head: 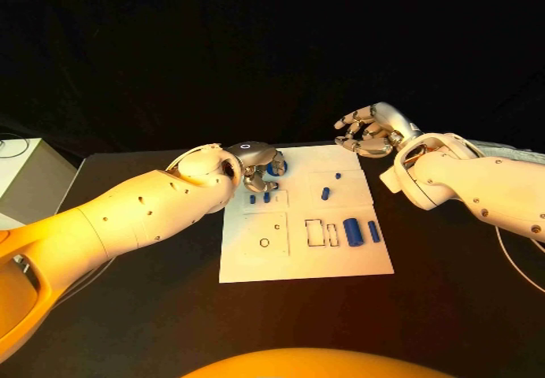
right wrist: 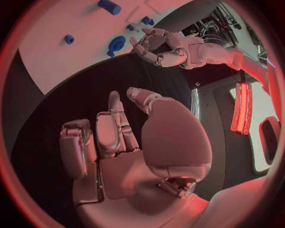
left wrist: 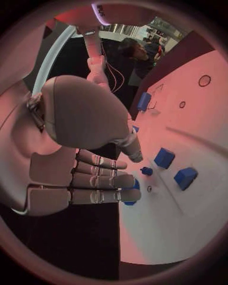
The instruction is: Assemble the parts on the task board
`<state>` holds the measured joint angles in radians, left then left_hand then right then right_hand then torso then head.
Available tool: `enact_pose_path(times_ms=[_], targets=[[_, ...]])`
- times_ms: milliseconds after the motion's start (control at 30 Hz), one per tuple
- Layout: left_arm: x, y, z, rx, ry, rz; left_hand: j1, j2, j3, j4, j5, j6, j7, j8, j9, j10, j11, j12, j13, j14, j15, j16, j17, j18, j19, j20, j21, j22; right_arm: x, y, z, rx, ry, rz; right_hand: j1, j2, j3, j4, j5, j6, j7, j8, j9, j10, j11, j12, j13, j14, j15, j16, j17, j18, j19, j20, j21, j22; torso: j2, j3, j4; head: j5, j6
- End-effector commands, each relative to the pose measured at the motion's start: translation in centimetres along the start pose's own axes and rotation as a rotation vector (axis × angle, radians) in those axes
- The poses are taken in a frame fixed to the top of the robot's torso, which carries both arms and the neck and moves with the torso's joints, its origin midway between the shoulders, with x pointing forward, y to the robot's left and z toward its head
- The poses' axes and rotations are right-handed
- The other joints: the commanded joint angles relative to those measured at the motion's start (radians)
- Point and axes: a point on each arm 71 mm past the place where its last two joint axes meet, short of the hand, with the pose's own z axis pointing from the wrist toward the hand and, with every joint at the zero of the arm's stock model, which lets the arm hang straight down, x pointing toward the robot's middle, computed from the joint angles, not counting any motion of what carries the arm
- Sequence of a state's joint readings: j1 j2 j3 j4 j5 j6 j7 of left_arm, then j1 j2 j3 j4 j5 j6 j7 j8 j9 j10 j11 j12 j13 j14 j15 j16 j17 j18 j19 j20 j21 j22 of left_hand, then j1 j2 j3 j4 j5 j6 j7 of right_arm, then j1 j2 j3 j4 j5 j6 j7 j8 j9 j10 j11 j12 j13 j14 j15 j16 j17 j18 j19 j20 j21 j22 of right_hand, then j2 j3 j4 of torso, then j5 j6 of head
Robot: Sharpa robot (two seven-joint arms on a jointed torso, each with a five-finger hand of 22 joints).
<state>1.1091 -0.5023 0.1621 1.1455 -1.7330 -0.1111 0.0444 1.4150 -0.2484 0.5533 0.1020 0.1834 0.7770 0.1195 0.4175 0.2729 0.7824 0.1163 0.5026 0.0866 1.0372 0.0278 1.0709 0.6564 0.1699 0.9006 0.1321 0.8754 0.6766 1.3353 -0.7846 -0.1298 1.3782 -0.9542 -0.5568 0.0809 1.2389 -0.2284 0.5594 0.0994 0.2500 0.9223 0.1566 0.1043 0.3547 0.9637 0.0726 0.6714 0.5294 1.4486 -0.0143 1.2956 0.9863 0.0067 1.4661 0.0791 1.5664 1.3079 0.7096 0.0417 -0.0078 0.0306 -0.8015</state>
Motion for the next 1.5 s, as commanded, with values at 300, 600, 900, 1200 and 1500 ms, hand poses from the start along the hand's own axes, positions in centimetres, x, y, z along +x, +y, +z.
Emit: enact_pose_path(times_ms=[300, 600, 900, 1200, 1500], targets=[[0.3, 0.1, 0.6, -0.004, 0.064, 0.021, 0.006, 0.016, 0.014, -0.006, -0.127, 0.064, -0.009, -0.084, -0.031, 0.111, -0.003, -0.153, -0.024, 0.0, 0.014, 0.052, -0.054, 0.013, -0.005, 0.015, 0.019, 0.019, -0.1, 0.1, -0.1, -0.011, -0.002, 0.0, -0.005, -0.003, 0.005, -0.001, 0.004, -0.001, 0.005, 0.004, 0.001, 0.007, 0.002, -0.004, -0.002, 0.002, 0.003, 0.003, 0.001, -0.007, 0.105, 0.007, 0.004, 0.263, 0.002, -0.0009, 0.0009, -0.003, -0.003], [0.4, 0.1, 0.9, -0.007, 0.071, 0.02, 0.007, 0.013, 0.057, -0.021, -0.132, 0.087, -0.005, -0.127, -0.054, 0.192, -0.013, -0.246, -0.022, 0.01, 0.001, 0.085, -0.083, 0.014, 0.004, 0.005, 0.036, 0.033, -0.1, 0.1, -0.1, -0.011, -0.002, 0.0, -0.006, -0.003, 0.005, -0.001, 0.004, -0.001, 0.005, 0.004, 0.001, 0.009, 0.003, -0.006, -0.005, 0.002, 0.004, 0.003, -0.001, -0.007, 0.105, 0.007, 0.004, 0.263, 0.003, 0.0011, -0.0002, -0.005, -0.007], [0.5, -0.1, 1.3, -0.01, 0.07, 0.019, 0.003, 0.018, 0.079, -0.031, -0.133, 0.119, 0.009, -0.131, -0.058, 0.244, -0.026, -0.285, -0.021, 0.021, -0.009, 0.11, -0.094, 0.013, 0.008, -0.004, 0.055, 0.048, -0.1, 0.1, -0.1, -0.011, -0.002, 0.001, -0.007, -0.003, 0.004, 0.0, 0.004, -0.001, 0.005, 0.004, 0.001, 0.01, 0.003, -0.008, -0.006, 0.002, 0.004, 0.003, 0.0, -0.007, 0.105, 0.007, 0.004, 0.263, 0.002, 0.0008, -0.0015, -0.007, -0.011], [0.7, -0.1, 1.5, -0.016, 0.088, 0.018, 0.001, 0.027, 0.09, -0.041, -0.133, 0.143, 0.011, -0.129, -0.057, 0.283, -0.03, -0.308, -0.02, 0.026, -0.01, 0.124, -0.101, 0.013, 0.008, -0.006, 0.068, 0.059, -0.1, 0.1, -0.1, -0.011, 0.0, 0.001, -0.009, -0.003, 0.004, 0.001, 0.005, -0.002, 0.005, 0.004, 0.001, 0.011, 0.003, -0.009, -0.008, 0.002, 0.004, 0.003, -0.001, -0.007, 0.105, 0.007, 0.004, 0.263, 0.002, 0.0003, 0.0, -0.011, -0.016], [0.9, 0.0, 1.7, -0.038, 0.102, 0.02, -0.006, 0.024, 0.089, -0.043, -0.133, 0.144, 0.011, -0.132, -0.059, 0.287, -0.029, -0.319, -0.021, 0.027, -0.012, 0.13, -0.103, 0.013, 0.007, -0.007, 0.071, 0.062, -0.1, 0.1, -0.2, -0.011, 0.0, 0.002, -0.01, -0.003, 0.003, 0.001, 0.005, -0.001, 0.005, 0.004, 0.001, 0.013, 0.003, -0.01, -0.009, 0.002, 0.004, 0.002, -0.001, -0.007, 0.105, 0.007, 0.004, 0.263, 0.001, 0.0, 0.0, -0.013, -0.021]])
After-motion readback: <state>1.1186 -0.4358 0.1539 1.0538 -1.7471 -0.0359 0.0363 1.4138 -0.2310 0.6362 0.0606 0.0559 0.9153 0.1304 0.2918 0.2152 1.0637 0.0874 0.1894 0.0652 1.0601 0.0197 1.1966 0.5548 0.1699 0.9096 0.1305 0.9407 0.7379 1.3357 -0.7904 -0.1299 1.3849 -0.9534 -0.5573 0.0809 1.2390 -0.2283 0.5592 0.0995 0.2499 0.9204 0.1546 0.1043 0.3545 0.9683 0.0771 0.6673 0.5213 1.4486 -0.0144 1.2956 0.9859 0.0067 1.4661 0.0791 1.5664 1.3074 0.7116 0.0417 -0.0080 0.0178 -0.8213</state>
